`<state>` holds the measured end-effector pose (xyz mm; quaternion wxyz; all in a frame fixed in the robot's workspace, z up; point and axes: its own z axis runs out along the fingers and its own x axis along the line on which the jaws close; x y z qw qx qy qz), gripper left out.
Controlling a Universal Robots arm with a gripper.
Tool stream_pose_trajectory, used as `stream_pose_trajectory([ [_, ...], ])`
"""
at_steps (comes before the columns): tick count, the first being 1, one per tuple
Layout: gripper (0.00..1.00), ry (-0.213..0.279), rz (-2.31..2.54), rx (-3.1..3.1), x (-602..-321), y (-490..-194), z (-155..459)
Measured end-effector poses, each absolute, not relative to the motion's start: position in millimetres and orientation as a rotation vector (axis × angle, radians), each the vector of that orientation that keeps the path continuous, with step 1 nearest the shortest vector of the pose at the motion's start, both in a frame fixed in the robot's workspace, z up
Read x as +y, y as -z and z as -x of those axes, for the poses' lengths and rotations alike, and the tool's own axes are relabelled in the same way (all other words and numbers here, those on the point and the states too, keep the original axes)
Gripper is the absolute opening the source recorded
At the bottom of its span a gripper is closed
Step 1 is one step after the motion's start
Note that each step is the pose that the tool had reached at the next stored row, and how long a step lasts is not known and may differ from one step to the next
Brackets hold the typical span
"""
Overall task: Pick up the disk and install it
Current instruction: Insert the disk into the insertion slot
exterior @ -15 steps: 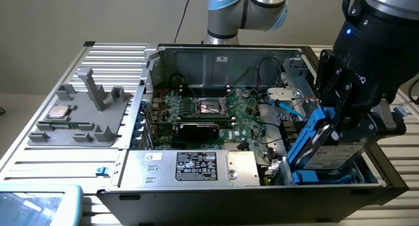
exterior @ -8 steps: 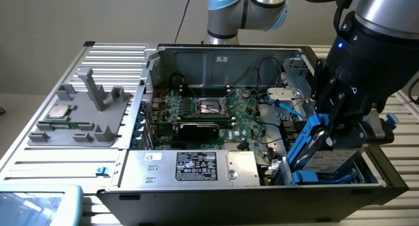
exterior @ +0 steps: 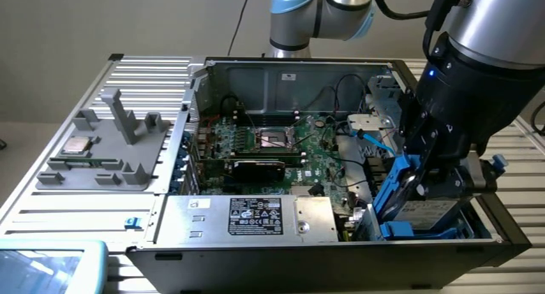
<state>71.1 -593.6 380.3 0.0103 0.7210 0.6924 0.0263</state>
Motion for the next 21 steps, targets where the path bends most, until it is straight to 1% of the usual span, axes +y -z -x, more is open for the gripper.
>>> stream_pose_trajectory([
  [9,0.38,-0.082,-2.251,2.161,-593.5,-378.1,-71.1],
  [10,0.45,-0.082,-2.251,2.161,-593.5,-378.1,-71.1],
  [21,0.45,-0.082,-2.251,2.161,-593.6,-378.2,-71.1],
])
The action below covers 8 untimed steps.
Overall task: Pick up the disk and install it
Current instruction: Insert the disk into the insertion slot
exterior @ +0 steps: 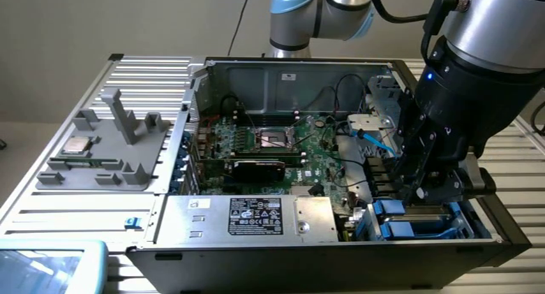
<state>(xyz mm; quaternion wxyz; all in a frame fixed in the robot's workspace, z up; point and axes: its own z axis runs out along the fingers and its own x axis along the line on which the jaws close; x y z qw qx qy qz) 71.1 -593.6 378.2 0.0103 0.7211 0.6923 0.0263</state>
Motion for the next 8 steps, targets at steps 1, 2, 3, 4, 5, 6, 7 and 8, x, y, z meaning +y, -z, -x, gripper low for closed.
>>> stream_pose_trajectory([
  [1,0.45,-0.082,-2.251,2.161,-593.6,-378.2,-71.1],
  [2,0.45,-0.082,-2.251,2.161,-593.6,-378.2,-71.1],
  [3,0.45,-0.082,-2.251,2.161,-593.6,-378.2,-71.1],
  [4,0.45,-0.082,-2.251,2.161,-593.6,-378.2,-71.1],
  [5,0.45,-0.082,-2.251,2.161,-593.6,-378.2,-71.1],
  [6,0.45,-0.082,-2.251,2.161,-593.6,-378.2,-71.1],
  [7,0.45,-0.082,-2.251,2.161,-593.6,-378.2,-71.1],
  [8,0.45,-0.082,-2.251,2.161,-593.6,-378.2,-71.1],
])
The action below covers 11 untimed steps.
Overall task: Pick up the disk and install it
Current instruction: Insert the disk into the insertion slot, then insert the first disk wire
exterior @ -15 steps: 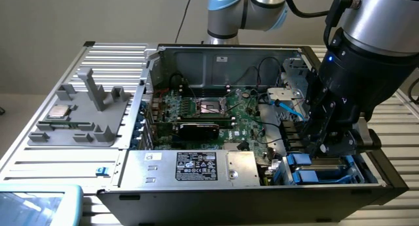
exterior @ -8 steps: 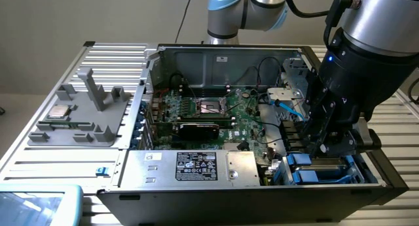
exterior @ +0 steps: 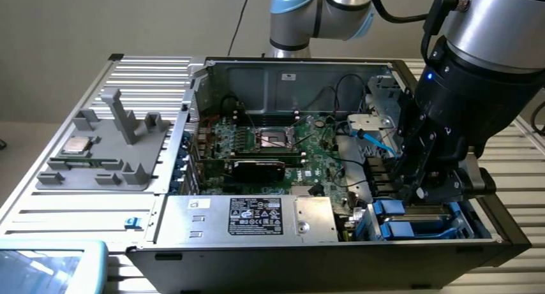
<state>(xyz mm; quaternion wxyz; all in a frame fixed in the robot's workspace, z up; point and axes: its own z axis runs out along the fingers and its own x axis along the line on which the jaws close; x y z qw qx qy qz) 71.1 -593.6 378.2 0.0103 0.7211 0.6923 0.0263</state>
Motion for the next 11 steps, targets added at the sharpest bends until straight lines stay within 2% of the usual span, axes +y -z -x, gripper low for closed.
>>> stream_pose_trajectory([
  [3,0.45,-0.079,-2.252,2.162,-594,-378,-71],
  [11,0.45,-0.021,-2.279,2.187,-595,-379,-85],
])
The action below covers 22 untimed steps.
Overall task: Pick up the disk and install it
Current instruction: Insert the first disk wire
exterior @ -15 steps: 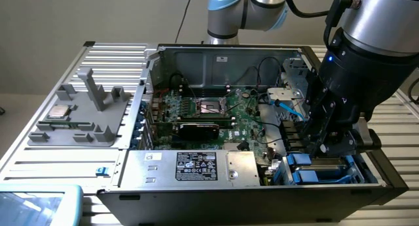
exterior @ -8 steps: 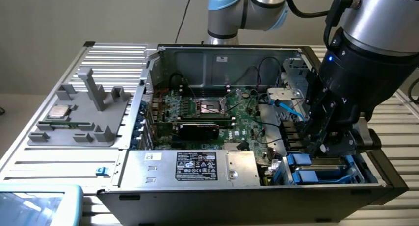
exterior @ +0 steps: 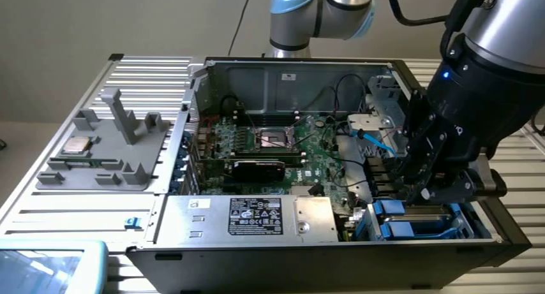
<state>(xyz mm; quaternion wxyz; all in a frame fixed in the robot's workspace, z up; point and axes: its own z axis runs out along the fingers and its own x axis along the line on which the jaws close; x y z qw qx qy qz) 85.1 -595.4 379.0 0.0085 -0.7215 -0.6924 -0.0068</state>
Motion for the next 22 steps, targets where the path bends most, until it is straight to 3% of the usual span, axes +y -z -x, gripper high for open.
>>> stream_pose_trajectory([
  [9,0.45,-0.007,2.242,-2.151,-596,-387,-113],
  [22,0.45,-0.093,2.203,-2.111,-596,-390,-148],
])
